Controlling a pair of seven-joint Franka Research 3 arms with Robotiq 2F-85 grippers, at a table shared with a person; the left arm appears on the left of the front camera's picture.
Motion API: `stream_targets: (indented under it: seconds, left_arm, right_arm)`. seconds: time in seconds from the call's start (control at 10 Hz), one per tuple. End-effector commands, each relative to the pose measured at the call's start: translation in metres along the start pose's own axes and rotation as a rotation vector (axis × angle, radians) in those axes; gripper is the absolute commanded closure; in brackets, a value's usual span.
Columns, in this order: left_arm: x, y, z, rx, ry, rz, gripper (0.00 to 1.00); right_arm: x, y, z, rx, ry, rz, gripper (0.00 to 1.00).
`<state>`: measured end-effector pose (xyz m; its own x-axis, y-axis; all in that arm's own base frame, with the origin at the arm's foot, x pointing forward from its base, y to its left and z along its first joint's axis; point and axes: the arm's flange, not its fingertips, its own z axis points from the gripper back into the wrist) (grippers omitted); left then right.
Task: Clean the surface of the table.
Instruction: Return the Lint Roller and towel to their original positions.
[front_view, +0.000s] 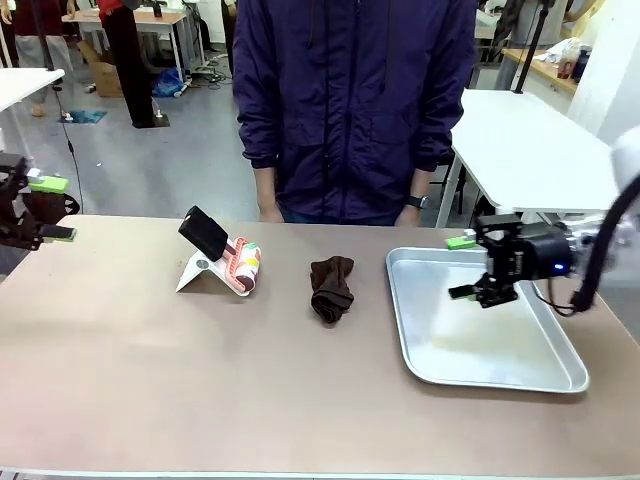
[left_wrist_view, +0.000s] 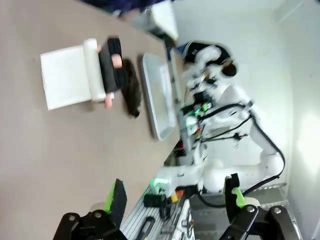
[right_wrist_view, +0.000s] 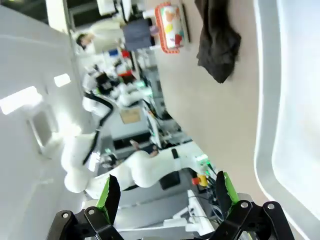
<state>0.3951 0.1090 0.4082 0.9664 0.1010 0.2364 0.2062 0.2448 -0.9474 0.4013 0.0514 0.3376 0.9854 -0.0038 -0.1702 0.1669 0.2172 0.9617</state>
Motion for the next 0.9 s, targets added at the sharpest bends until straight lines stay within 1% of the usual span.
stream_targets:
  seconds: [0.0, 0.1, 0.2, 0.3, 0.8]
  left_arm:
    - [0.010, 0.032, 0.000, -0.188, -0.039, -0.078, 0.00]
    - [0.017, 0.041, 0.000, -0.207, -0.070, -0.090, 0.00]
    - [0.027, 0.049, -0.002, -0.202, 0.050, -0.065, 0.00]
    - [0.002, 0.034, 0.005, -0.145, -0.080, -0.046, 0.00]
    - [0.002, 0.034, 0.005, -0.145, -0.080, -0.046, 0.00]
  right_arm:
    - [-0.012, 0.003, 0.020, 0.138, -0.136, 0.011, 0.00]
    - [-0.012, 0.003, 0.027, 0.238, -0.229, 0.024, 0.00]
    - [-0.005, -0.003, 0.020, 0.058, -0.061, -0.019, 0.00]
    - [-0.005, -0.003, 0.020, 0.058, -0.061, -0.019, 0.00]
    - [-0.005, -0.003, 0.020, 0.058, -0.061, -0.019, 0.00]
